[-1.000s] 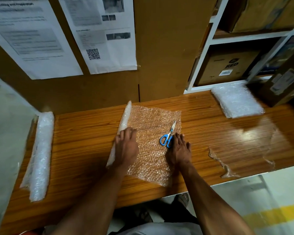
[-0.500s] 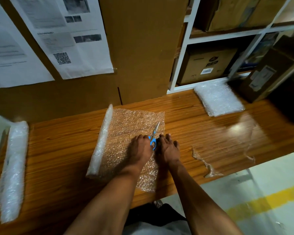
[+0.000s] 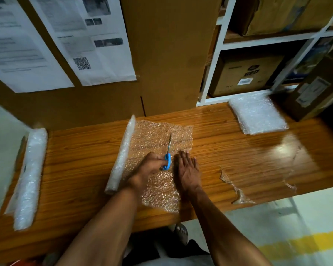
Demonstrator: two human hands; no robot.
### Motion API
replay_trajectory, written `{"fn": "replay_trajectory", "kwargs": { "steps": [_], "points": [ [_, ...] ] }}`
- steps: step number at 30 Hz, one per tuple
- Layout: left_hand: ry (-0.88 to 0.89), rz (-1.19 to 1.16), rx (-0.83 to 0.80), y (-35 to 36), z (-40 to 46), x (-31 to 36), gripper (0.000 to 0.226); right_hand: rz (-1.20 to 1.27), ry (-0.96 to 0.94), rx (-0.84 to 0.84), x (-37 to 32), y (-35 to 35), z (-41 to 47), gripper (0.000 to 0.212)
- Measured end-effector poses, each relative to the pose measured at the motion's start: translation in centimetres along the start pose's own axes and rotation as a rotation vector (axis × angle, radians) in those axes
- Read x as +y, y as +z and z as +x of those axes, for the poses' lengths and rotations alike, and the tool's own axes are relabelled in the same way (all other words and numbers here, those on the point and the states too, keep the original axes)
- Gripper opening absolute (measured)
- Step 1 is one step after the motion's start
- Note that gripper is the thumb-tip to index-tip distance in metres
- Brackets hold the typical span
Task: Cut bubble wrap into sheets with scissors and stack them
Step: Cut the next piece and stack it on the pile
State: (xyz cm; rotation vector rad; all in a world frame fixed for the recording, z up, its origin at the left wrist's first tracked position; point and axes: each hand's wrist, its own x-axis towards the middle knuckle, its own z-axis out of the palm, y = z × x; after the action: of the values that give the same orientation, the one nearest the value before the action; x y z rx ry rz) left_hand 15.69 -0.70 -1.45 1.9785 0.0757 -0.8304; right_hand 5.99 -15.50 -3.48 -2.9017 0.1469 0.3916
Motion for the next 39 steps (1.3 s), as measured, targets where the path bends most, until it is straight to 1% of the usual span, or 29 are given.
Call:
{"fn": "replay_trajectory", "kwargs": {
  "steps": [2, 3, 4, 6, 8, 9, 11, 13, 15, 17, 19, 21, 23, 26, 30, 33, 35, 36, 37, 39],
  "points": [
    [-0.022, -0.064, -0.008, -1.2, -0.9, -1.8, 0.033, 0.083, -0.102, 0.086, -0.9, 1.2, -0.6, 0.071],
    [-0.043, -0.063, -0.004, -2.1, -1.2, -2.8, 0.038, 0.100, -0.147, 0.091, -1.6, 1.8, -0.9, 0.068],
    [-0.054, -0.050, -0.007, -2.7, -1.5, -3.7, 0.039, 0.094, -0.193, 0.072, -2.2, 2.4, -1.3, 0.070],
    [-0.074, -0.046, -0.046, -4.0, -2.2, -5.3, 0.033, 0.070, -0.267, 0.036, -3.5, 3.8, -2.1, 0.079],
    [-0.084, -0.117, -0.084, -5.1, -3.6, -5.7, 0.018, 0.070, -0.309, 0.034, -4.7, 4.6, -2.8, 0.089],
    [-0.094, -0.170, -0.102, -5.7, -4.3, -6.0, 0.012, 0.073, -0.316, 0.048, -5.3, 4.9, -3.1, 0.089],
    [-0.124, -0.260, -0.118, -6.9, -6.2, -6.5, 0.008, 0.083, -0.312, 0.080, -6.7, 5.4, -4.1, 0.082],
    [-0.136, -0.283, -0.137, -8.0, -7.4, -7.6, 0.007, 0.081, -0.316, 0.123, -7.7, 5.6, -5.0, 0.075],
    [-0.146, -0.295, -0.167, -9.0, -8.4, -8.9, 0.015, 0.055, -0.323, 0.154, -8.7, 5.8, -5.8, 0.068],
    [-0.154, -0.302, -0.199, -9.7, -9.3, -9.9, 0.007, 0.018, -0.327, 0.178, -9.4, 6.1, -6.3, 0.056],
    [-0.173, -0.305, -0.237, -10.5, -10.3, -10.9, 0.006, -0.009, -0.320, 0.197, -10.4, 6.4, -6.9, 0.042],
    [-0.185, -0.294, -0.278, -11.3, -11.1, -11.8, 0.006, -0.008, -0.291, 0.205, -11.5, 6.6, -7.3, 0.033],
    [-0.201, -0.310, -0.322, -12.0, -11.8, -12.7, 0.017, -0.010, -0.259, 0.201, -12.2, 6.4, -7.6, 0.032],
    [-0.233, -0.361, -0.403, -13.2, -12.8, -13.7, 0.040, -0.004, -0.196, 0.164, -12.7, 6.2, -7.7, 0.032],
    [-0.313, -0.339, -0.569, -15.0, -14.1, -15.1, 0.057, 0.019, -0.093, 0.146, -13.5, 5.9, -7.5, 0.033],
    [-0.322, -0.273, -0.694, -16.1, -14.7, -16.0, 0.062, 0.108, 0.006, 0.131, -14.1, 5.2, -7.5, 0.019],
    [-0.327, -0.208, -0.733, -16.6, -15.3, -16.3, 0.061, 0.190, 0.027, 0.157, -14.6, 4.9, -7.6, 0.038],
    [-0.331, -0.173, -0.735, -16.7, -15.6, -16.3, 0.061, 0.186, 0.019, 0.182, -14.8, 4.8, -7.7, 0.042],
    [-0.337, -0.151, -0.726, -16.7, -15.8, -16.4, 0.062, 0.173, 0.018, 0.204, -14.9, 4.8, -7.9, 0.044],
    [-0.337, -0.154, -0.661, -16.4, -15.9, -16.7, 0.066, 0.166, 0.038, 0.188, -15.0, 4.9, -8.1, 0.039]
  ]
}}
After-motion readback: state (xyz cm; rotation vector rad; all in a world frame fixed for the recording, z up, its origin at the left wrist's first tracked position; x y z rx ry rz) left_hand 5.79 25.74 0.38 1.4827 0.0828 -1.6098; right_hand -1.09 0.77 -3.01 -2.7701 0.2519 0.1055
